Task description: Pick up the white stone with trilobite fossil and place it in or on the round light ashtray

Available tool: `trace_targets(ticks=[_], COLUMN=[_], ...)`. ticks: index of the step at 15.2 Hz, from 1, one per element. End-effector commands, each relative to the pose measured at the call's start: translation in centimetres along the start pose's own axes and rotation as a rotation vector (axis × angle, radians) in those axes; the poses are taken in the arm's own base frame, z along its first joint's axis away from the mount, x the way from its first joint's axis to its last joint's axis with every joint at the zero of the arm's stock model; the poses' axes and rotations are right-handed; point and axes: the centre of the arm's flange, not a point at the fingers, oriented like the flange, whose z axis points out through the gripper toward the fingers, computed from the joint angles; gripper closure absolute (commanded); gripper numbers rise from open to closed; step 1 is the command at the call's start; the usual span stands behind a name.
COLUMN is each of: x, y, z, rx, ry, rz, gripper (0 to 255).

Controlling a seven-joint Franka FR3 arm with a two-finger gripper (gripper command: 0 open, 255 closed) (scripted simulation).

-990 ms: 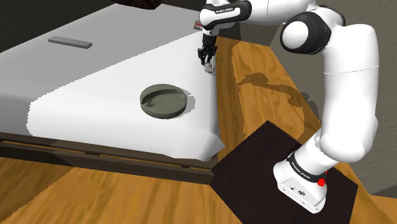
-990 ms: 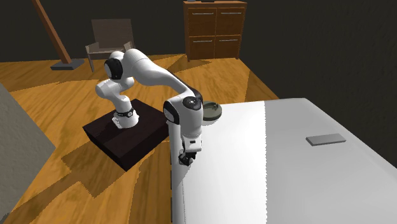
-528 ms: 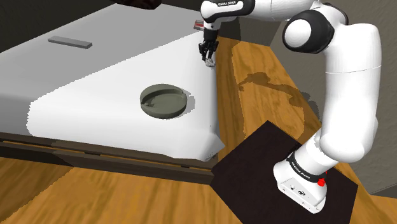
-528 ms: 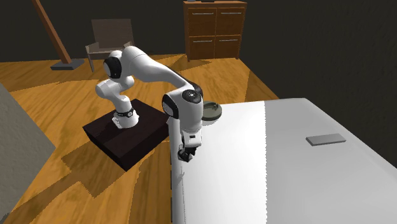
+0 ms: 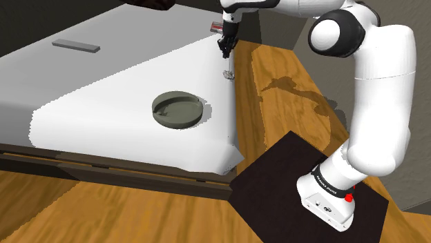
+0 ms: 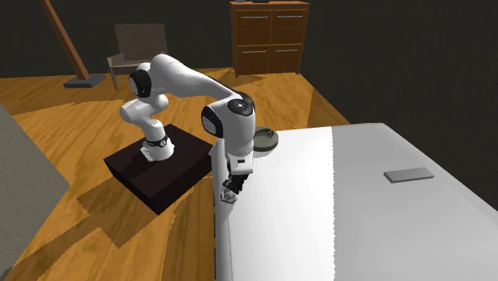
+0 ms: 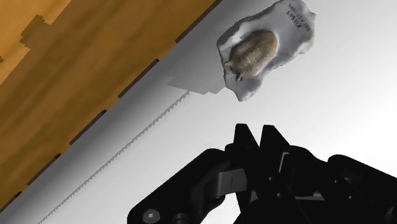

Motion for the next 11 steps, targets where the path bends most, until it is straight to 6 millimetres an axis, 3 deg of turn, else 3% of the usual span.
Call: trace_targets(ticks=[1, 3, 4, 5, 11], x=[0.0, 0.0, 0.0, 0.0, -2.9], y=[0.1, 0.1, 0.1, 0.1, -1.8], z=[-1.1, -2.1, -1.5, -1.5, 5.1], rx=[0.000, 0.000, 0.000, 0.000, -0.044], ry=[0.000, 0.000, 0.000, 0.000, -0.027], rz=[0.000, 0.000, 0.000, 0.000, 0.098], gripper=[255, 255, 255, 0, 0])
